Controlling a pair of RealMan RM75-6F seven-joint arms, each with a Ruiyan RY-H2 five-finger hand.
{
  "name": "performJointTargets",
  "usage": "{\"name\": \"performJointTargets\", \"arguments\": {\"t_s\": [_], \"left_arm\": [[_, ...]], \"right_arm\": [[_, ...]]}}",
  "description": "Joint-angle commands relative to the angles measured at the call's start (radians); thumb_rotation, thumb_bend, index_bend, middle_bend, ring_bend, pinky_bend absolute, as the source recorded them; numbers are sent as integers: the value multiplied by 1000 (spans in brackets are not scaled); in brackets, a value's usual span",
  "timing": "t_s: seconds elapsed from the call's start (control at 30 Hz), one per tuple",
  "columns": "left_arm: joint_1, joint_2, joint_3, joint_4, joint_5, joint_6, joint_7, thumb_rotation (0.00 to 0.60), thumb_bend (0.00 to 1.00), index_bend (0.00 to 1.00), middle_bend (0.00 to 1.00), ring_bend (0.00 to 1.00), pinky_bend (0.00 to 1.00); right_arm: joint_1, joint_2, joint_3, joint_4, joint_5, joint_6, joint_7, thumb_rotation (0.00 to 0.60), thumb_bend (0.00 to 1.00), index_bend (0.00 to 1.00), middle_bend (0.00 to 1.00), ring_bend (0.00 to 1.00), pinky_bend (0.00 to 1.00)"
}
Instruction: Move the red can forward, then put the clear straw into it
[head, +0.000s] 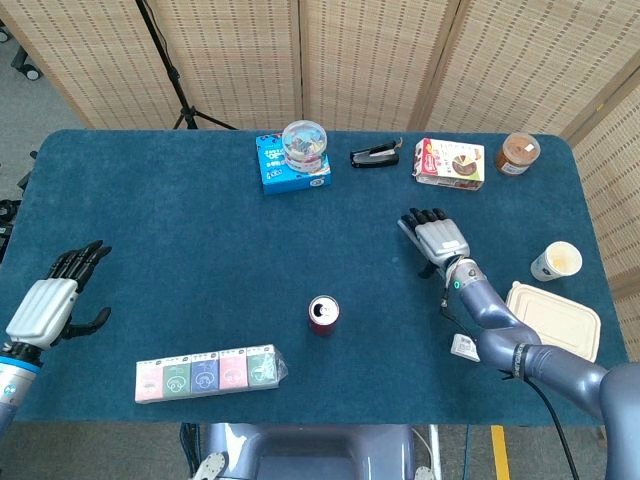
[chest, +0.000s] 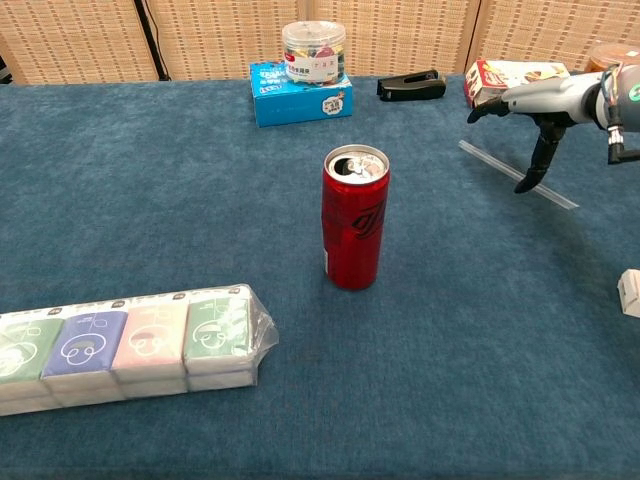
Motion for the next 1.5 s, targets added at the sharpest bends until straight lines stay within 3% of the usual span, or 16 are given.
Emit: {"name": "performJointTargets", "arguments": {"t_s": [0.03,0.33,0.6,0.9,1.07,1.33,1.5], "left_arm": [[1,0,0,0,0,1,-1,600,358,0,0,0,0],[2,6,0,1,8,4,-18,600,358,0,0,0,0],[6,12,2,5,20,12,-38,600,358,0,0,0,0],[7,18,3,11,30,15,-59,600,359,0,0,0,0],[7,21,2,15,31,13,-71,600,358,0,0,0,0],[6,24,2,19,35,13,-83,600,358,0,0,0,0],[7,26,2,21,35,14,-88,600,359,0,0,0,0]], "right_arm": [[15,-5,24,25,49,-28,29,600,0,51,0,0,0],[64,-59,29,98,281,10,-41,600,0,266,0,0,0],[117,-124,33,118,495,106,-153,600,0,293,0,0,0],[175,-228,80,221,718,168,-294,600,0,337,0,0,0],[190,-262,106,270,780,165,-346,600,6,351,0,0,0],[201,-297,143,324,826,141,-406,600,158,374,0,0,0],[203,-316,161,356,833,129,-430,600,192,380,0,0,0]]}}
